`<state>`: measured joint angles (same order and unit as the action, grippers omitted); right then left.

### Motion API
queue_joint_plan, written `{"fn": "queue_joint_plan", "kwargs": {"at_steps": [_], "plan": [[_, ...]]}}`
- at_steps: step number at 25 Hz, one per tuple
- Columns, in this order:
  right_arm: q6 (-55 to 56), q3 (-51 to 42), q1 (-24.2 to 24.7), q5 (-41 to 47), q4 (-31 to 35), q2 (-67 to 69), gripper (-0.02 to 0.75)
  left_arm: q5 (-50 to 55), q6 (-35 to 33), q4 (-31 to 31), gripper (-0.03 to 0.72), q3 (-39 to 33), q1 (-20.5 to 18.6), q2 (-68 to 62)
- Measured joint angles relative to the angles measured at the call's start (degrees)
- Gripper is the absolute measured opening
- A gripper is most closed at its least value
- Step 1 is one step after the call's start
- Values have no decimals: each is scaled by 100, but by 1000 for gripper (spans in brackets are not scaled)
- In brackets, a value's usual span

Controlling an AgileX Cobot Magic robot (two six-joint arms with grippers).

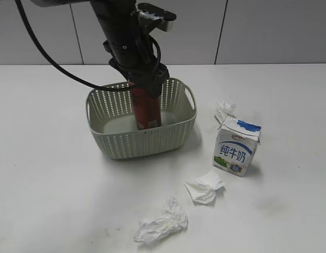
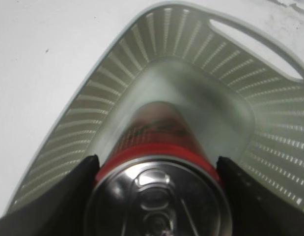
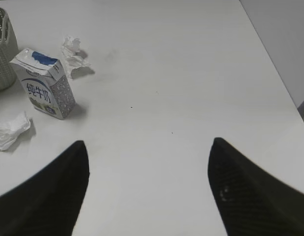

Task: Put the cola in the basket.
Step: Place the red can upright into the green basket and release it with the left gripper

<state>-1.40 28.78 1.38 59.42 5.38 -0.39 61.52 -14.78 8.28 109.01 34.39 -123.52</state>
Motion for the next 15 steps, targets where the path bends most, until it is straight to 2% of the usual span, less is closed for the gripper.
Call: {"fn": "queue_joint_plan", "kwargs": {"at_steps": [2, 6, 15], "plan": [[0, 0, 0, 0, 0, 0, 571, 16, 0, 6, 529, 0, 0, 0], [0, 0, 0, 0, 0, 0, 571, 11, 0, 46, 641, 32, 0, 13], [0, 0, 0, 0, 0, 0, 571, 378, -5, 127, 628, 468, -69, 469]]}}
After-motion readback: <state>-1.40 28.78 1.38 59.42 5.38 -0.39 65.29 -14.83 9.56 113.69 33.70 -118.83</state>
